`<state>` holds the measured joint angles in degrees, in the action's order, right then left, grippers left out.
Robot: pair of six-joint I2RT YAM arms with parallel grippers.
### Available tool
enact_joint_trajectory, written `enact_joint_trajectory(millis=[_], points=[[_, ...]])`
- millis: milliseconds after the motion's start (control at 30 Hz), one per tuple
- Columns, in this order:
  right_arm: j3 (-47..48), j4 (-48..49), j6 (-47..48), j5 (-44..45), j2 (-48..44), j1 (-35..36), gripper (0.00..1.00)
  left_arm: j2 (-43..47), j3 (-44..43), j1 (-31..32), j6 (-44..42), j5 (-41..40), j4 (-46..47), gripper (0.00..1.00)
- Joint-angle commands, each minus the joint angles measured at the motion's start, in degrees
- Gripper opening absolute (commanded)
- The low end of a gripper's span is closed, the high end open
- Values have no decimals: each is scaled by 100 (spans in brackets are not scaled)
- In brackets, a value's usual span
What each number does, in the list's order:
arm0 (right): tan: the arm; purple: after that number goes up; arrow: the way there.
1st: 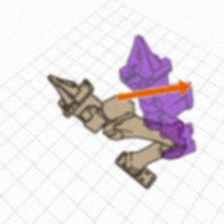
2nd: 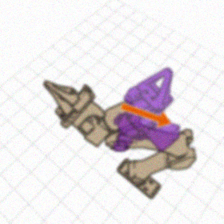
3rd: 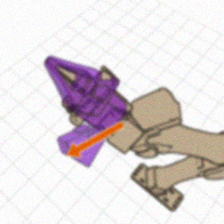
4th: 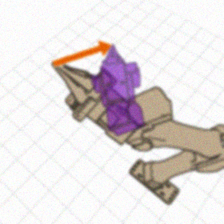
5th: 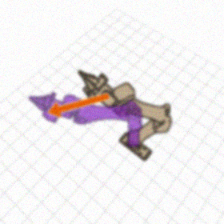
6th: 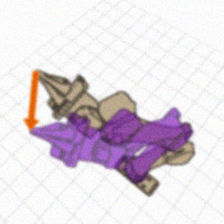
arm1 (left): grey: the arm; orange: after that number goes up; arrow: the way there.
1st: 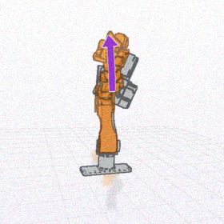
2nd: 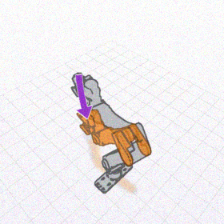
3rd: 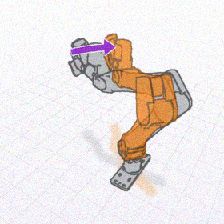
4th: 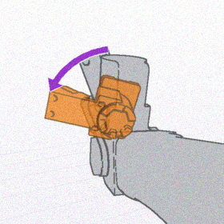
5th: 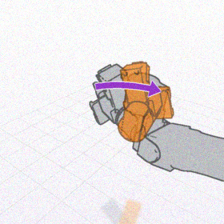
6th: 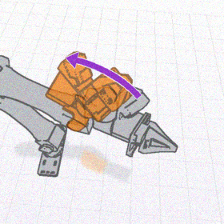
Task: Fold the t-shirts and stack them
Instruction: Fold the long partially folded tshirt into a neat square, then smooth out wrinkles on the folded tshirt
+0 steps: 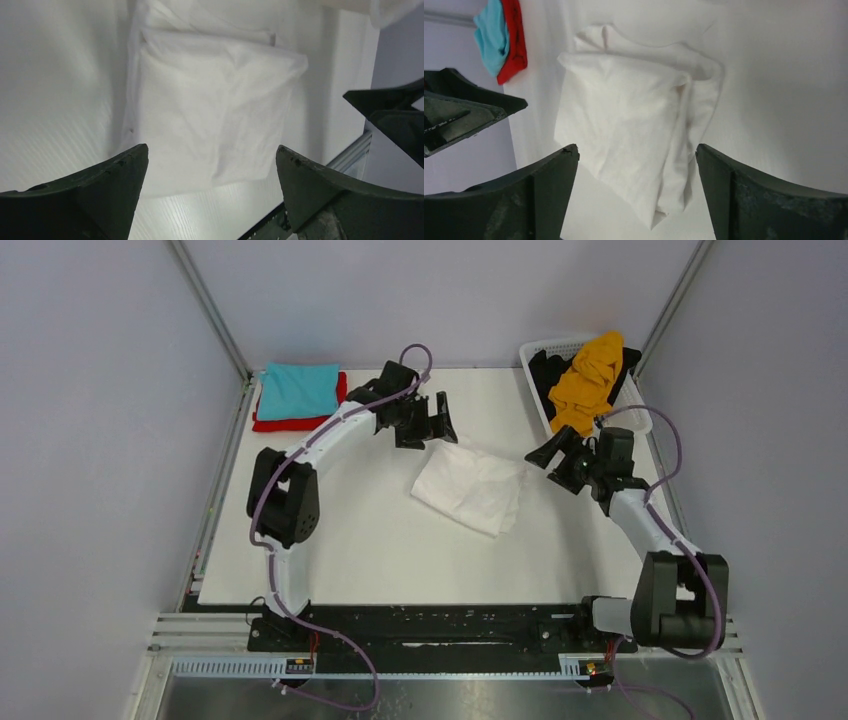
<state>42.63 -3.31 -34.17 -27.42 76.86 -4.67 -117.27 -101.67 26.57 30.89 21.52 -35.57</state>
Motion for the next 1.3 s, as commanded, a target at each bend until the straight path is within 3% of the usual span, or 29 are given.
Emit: enact_joint_trajectory(millis=[0, 100, 333, 567, 700, 833, 933, 1267], points=[[-227, -343, 51, 475, -480, 843, 99, 805, 1082, 428, -57, 162, 704, 99], [-167, -114, -91, 412, -294, 1434, 99, 948, 1995, 515, 141, 363, 1284, 99], [-109, 121, -316, 353, 248, 1895, 100, 1051, 3598, 673, 799, 567, 2291, 99], [-310, -125, -102, 458, -248, 1952, 100, 2227, 5335, 1419, 1366, 180, 2879, 99], [-370, -215, 58, 458, -496, 1960, 99, 3049, 5680, 1938, 1541, -213, 2661, 99], [-250, -41, 23, 195, -344, 2056, 99, 3619, 5218, 1955, 1218, -1024, 1992, 99], [-13, 253, -57, 279, 1, 2080, 100, 3484, 4372, 1756, 769, -1414, 1581, 99], [1705, 46, -171, 1158, 1772, 2000, 100, 1104, 2005, 1027, 149, -714, 1675, 99]])
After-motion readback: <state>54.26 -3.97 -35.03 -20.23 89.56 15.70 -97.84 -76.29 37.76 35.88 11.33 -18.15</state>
